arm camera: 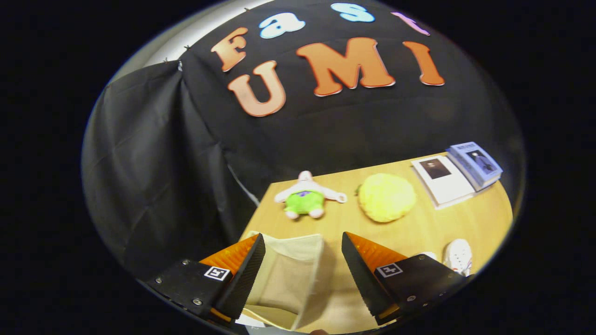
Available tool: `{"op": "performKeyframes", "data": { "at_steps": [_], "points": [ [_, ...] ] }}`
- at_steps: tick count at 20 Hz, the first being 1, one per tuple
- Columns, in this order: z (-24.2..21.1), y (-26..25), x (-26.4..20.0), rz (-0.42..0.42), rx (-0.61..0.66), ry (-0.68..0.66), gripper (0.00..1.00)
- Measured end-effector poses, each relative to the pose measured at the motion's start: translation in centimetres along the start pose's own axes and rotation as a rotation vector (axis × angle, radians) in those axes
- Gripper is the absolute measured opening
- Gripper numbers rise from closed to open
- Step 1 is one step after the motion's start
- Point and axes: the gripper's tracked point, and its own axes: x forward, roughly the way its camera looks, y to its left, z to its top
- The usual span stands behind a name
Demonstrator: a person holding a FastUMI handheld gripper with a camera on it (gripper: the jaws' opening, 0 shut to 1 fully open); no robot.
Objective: Open the storage box then place both shoes into the box .Put the left shoe in first, then the right shoe, with the right side of both shoes facing outward in a uniform manner.
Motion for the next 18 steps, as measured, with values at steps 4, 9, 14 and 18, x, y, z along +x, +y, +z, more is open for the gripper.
{"op": "performKeyframes", "data": {
  "at_steps": [4, 9, 14, 18],
  "points": [
    [-3.5, -9.8, -1.4, -0.172, -0.003, 0.013, 0.98],
    [-9.4, -17.9, -2.3, -0.317, 0.037, 0.079, 0.99],
    [-14.4, -21.1, -2.9, -0.374, 0.051, 0.173, 0.99],
    [-16.8, -22.3, -2.8, -0.389, 0.037, 0.221, 0.99]
  ]
}}
